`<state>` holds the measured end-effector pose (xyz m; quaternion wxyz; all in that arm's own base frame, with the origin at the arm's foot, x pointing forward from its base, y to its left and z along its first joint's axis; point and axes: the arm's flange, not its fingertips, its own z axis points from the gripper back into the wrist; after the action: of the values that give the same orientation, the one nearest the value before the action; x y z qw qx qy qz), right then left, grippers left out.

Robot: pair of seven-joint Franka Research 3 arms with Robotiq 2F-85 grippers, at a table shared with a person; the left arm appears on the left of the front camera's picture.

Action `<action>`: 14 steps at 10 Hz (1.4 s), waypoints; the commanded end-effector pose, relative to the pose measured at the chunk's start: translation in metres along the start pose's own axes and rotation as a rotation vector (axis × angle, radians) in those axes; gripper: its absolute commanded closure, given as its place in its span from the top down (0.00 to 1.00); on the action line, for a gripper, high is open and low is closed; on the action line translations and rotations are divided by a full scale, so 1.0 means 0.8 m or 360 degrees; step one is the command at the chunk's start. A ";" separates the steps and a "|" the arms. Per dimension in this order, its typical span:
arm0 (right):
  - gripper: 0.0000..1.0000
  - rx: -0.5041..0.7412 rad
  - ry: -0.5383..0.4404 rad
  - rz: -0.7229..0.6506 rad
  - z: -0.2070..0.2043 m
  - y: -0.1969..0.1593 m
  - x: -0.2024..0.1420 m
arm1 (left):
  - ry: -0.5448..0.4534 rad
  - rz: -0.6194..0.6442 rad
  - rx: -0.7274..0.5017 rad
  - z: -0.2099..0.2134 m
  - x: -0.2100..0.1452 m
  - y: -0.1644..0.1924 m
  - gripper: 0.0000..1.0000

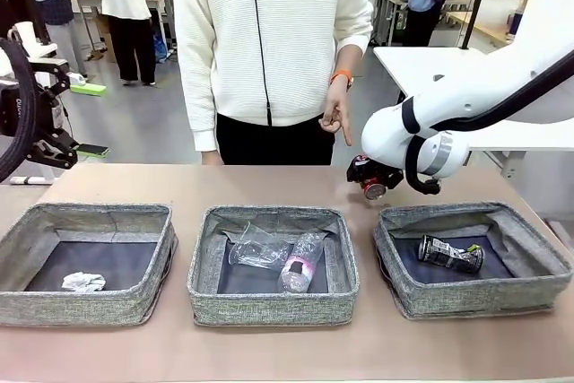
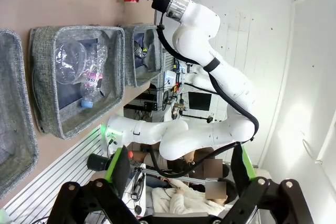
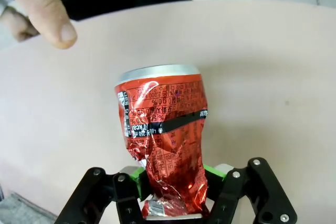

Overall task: Sort the waste into the appropriate baskets.
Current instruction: Pick up the waste item pointed out by the person.

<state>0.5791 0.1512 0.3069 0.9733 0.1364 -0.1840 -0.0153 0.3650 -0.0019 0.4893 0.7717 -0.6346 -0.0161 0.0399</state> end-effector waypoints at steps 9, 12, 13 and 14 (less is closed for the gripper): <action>0.01 -0.0091 0.0278 0.0028 0.276 0.078 -0.193 | -0.0002 -0.0031 -0.0041 0.000 0.000 -0.002 1.00; 0.08 -0.0177 0.0255 0.0044 0.302 0.096 -0.206 | -0.0002 -0.0031 -0.0041 0.000 0.000 -0.002 1.00; 0.08 -0.0131 0.0214 0.0115 0.305 0.145 -0.191 | -0.0002 -0.0031 -0.0041 0.000 0.000 -0.002 1.00; 0.08 -0.0161 0.0190 0.0110 0.336 0.204 -0.176 | -0.0002 -0.0031 -0.0041 0.000 0.000 -0.002 1.00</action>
<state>0.3387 0.2089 0.5084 0.9889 0.0853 -0.1204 0.0186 0.3648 -0.0020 0.4893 0.7716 -0.6347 -0.0155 0.0394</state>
